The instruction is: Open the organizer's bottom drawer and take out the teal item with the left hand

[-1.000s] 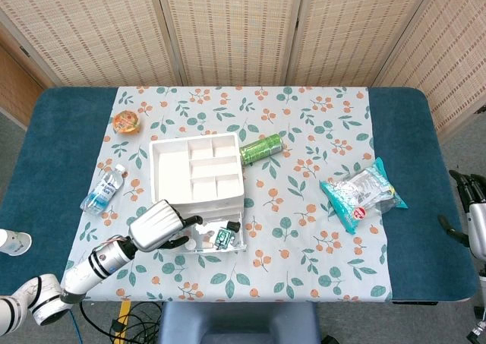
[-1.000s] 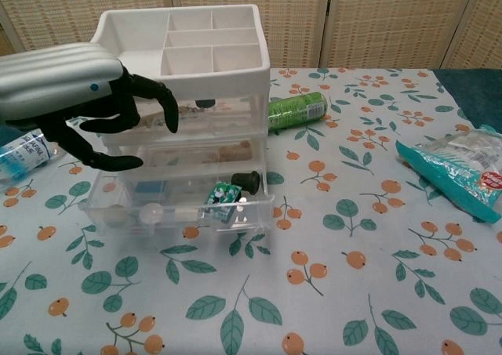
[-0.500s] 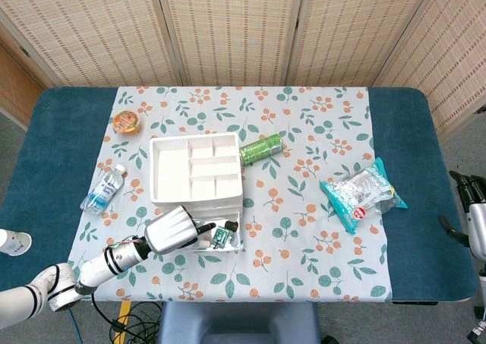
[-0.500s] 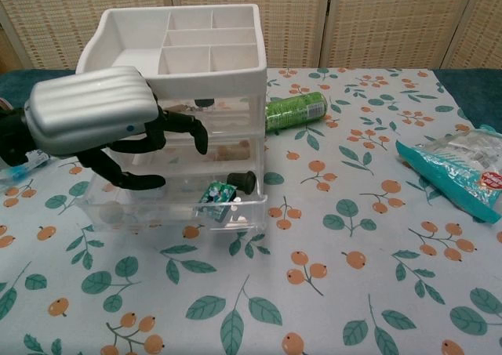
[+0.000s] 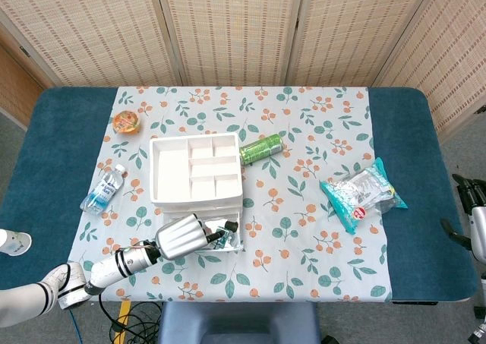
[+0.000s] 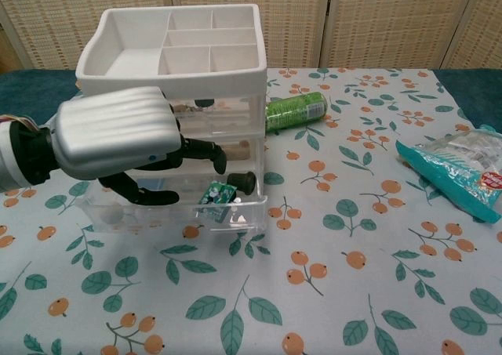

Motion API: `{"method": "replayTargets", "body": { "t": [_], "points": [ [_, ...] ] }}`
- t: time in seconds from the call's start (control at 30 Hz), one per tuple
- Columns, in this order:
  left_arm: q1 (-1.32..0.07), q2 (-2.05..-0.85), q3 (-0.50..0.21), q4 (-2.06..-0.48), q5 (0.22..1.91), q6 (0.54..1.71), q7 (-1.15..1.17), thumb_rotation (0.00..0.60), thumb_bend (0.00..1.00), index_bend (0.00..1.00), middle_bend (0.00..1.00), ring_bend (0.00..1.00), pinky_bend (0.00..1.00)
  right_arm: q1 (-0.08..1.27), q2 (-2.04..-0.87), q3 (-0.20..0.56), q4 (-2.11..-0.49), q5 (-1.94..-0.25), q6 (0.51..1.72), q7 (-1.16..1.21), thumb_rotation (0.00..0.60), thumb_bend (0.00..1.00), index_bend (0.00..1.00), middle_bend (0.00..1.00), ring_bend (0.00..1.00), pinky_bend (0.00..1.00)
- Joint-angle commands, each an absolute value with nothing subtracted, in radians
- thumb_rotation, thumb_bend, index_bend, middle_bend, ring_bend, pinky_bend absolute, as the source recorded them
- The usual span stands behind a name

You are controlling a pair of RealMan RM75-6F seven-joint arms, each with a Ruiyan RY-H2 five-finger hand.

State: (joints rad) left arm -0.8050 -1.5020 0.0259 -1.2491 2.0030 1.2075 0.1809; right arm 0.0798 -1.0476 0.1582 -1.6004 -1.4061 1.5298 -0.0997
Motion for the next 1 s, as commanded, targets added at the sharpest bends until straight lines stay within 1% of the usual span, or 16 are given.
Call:
{"method": "replayTargets", "body": {
  "t": [0.03, 0.3, 0.37, 0.43, 0.63, 0.77, 0.93, 1.0],
  "points": [
    [-0.813, -1.508, 0.029, -1.24, 2.003, 1.208, 0.183, 0.6, 0.29, 0.32, 0.95, 0.95, 1.0, 0.081, -1.049, 0.157, -1.599, -1.404, 1.526, -0.099, 0.6, 0.26, 0.12, 0.23, 0.22, 0.18],
    [-0.83, -1.504, 0.03, -1.26, 1.975, 1.19, 0.179, 0.6, 0.29, 0.32, 0.95, 0.95, 1.0, 0.085, -1.056, 0.156, -1.592, -1.397, 1.514, -0.099, 0.6, 0.26, 0.12, 0.23, 0.22, 0.18],
    [-0.833, -1.495, 0.031, -1.275, 1.964, 1.178, 0.182, 0.6, 0.31, 0.32, 0.95, 0.94, 1.0, 0.086, -1.057, 0.156, -1.589, -1.395, 1.511, -0.098, 0.6, 0.26, 0.12, 0.23, 0.22, 0.18],
    [-0.836, -1.484, 0.031, -1.29, 1.958, 1.169, 0.195, 0.6, 0.37, 0.33, 0.94, 0.94, 1.0, 0.087, -1.058, 0.156, -1.587, -1.393, 1.508, -0.097, 0.6, 0.26, 0.12, 0.23, 0.22, 0.18],
    [-0.838, -1.431, 0.022, -1.391, 1.918, 1.134, 0.238, 0.6, 0.59, 0.3, 0.94, 0.94, 1.0, 0.09, -1.062, 0.156, -1.581, -1.389, 1.503, -0.096, 0.6, 0.26, 0.12, 0.23, 0.22, 0.18],
    [-0.839, -1.38, 0.015, -1.486, 1.878, 1.091, 0.271, 0.6, 0.68, 0.27, 0.93, 0.94, 1.0, 0.092, -1.063, 0.156, -1.578, -1.387, 1.499, -0.096, 0.6, 0.26, 0.12, 0.23, 0.22, 0.18],
    [-0.851, -1.307, 0.021, -1.631, 1.789, 0.982, 0.249, 0.6, 0.81, 0.22, 0.93, 0.95, 1.0, 0.093, -1.067, 0.155, -1.576, -1.388, 1.497, -0.095, 0.6, 0.26, 0.12, 0.24, 0.23, 0.18],
    [-0.859, -1.288, 0.023, -1.666, 1.755, 0.933, 0.261, 0.6, 0.83, 0.21, 0.94, 0.96, 1.0, 0.093, -1.069, 0.154, -1.574, -1.388, 1.497, -0.093, 0.6, 0.26, 0.12, 0.24, 0.23, 0.18]
  ]
}}
